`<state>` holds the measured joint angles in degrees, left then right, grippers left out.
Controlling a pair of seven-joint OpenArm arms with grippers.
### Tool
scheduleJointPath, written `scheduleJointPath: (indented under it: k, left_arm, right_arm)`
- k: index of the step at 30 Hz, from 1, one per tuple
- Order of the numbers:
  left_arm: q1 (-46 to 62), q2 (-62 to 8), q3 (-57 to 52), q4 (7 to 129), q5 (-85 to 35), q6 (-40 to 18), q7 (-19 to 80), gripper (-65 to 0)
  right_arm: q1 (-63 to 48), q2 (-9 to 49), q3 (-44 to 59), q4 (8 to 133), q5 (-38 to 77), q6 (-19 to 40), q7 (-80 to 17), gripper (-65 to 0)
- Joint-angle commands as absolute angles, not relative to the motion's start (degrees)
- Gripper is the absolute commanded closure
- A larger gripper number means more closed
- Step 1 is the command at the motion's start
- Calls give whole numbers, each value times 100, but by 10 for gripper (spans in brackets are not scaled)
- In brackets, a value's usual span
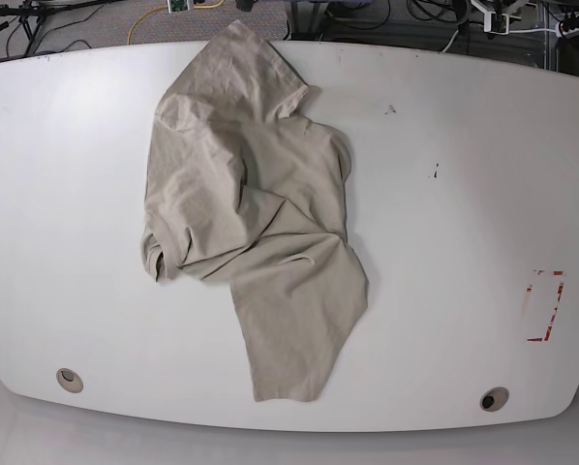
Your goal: Fold the T-shirt properly
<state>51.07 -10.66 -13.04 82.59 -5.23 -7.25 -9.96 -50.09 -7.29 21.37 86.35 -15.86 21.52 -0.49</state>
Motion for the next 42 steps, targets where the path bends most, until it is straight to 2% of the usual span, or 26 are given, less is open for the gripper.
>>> scheduleJointPath:
  k: [1, 11, 29, 42]
  left_arm:
    - [5338, -1109, -1412, 8482, -545, -630, -1000, -301]
    - [6063, -1106, -1665, 9356, -589, -649, -1009, -303]
    - [6333, -1053, -1846, 9929, -574, -659, -1004, -301]
    - [6559, -1049, -1662, 10649, -1453, -636, -931, -309]
  right_arm:
    - [-5198, -738, 2152, 8794, -1583, 2152, -63, -46]
    - [-5679, -785, 2133, 9342, -1491, 2140, -101, -47]
    - [-6007, -775, 2057, 10013, -1532, 2124, -94, -46]
    - [-6221, -851, 2113, 10756, -1503, 2125, 51, -47]
